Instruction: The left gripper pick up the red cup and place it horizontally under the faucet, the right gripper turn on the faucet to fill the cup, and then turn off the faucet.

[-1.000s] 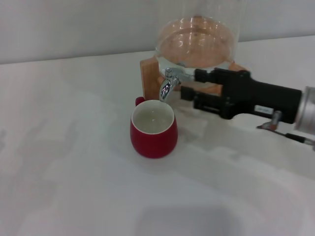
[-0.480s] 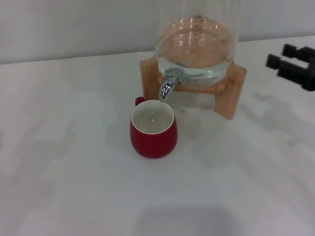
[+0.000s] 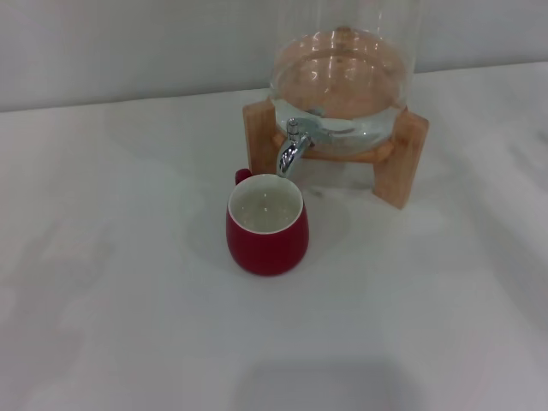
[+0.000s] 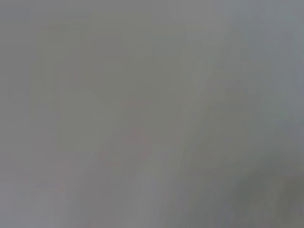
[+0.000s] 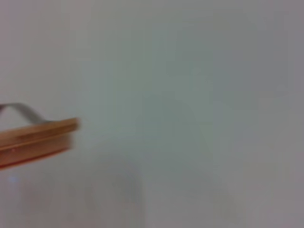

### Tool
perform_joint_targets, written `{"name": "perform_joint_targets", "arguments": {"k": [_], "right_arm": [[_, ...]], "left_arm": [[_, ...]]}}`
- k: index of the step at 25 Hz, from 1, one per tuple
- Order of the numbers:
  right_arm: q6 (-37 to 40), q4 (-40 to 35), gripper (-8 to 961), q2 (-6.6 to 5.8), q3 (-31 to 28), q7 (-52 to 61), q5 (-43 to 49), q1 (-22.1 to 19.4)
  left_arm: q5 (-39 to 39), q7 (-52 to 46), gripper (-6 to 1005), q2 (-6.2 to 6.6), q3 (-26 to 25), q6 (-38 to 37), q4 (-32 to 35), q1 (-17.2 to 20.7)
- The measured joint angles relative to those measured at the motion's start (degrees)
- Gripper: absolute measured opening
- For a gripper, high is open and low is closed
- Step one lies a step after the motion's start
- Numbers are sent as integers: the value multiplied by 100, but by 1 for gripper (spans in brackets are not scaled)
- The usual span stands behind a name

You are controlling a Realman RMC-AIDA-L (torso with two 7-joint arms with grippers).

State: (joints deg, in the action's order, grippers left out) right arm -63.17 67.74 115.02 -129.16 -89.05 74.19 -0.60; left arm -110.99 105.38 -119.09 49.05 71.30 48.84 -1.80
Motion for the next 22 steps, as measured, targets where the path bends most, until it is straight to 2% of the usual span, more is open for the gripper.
{"name": "perform_joint_targets", "arguments": {"k": [5,9,14,19,22], "right_arm": [[5,-520,635,-24,-625,-184,204,283],[175,-647,636,-30,-799,-172,386,355],[200,-662,636,-15,-831,-179,406,328],[147,-719,641,-3,-840,-198,311,317],[119,-779,641,-2,-841,-216,237,343]], "left_arm": [[241,-325,669,23,-1,27,33,79],[453,-528,669,65,-43,164,66,71],[496,-544,816,5,-303,341,195,96],[474,-559,872,4,-370,385,157,80],[465,-545,872,-3,-378,386,128,68]]}}
